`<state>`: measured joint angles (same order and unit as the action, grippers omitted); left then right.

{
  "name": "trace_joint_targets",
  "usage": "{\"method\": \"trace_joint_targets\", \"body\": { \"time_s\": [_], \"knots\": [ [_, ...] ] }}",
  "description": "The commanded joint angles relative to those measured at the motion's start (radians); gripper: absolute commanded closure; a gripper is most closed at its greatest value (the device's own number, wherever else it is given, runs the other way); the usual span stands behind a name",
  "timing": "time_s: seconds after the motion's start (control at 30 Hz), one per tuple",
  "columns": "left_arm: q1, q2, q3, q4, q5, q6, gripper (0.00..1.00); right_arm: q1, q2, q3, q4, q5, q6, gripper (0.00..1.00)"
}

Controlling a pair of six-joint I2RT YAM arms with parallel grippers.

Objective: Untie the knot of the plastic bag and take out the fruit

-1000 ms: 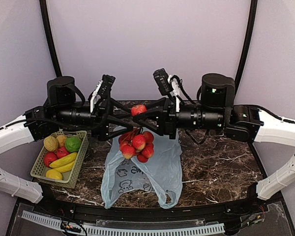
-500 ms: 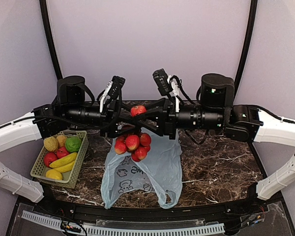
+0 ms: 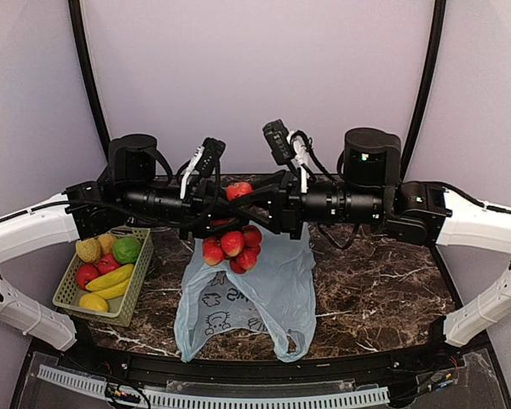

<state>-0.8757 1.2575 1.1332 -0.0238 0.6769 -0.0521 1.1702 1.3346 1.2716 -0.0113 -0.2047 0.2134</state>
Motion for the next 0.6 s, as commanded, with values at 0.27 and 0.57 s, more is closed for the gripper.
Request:
{"method": "trace_joint_targets", "body": {
  "time_s": [0.27, 0.57],
  "knots": [
    [-0.008, -0.006, 0.021, -0.01, 0.011, 0.009, 0.99, -0.015, -0.006, 0.026, 0.028, 0.02, 0.014, 0.96],
    [-0.008, -0.033, 0.012, -0.028, -0.085, 0.002, 0.99, -0.026, -0.047, -0.006, 0.027, 0.07, 0.021, 0.67]
  ]
}}
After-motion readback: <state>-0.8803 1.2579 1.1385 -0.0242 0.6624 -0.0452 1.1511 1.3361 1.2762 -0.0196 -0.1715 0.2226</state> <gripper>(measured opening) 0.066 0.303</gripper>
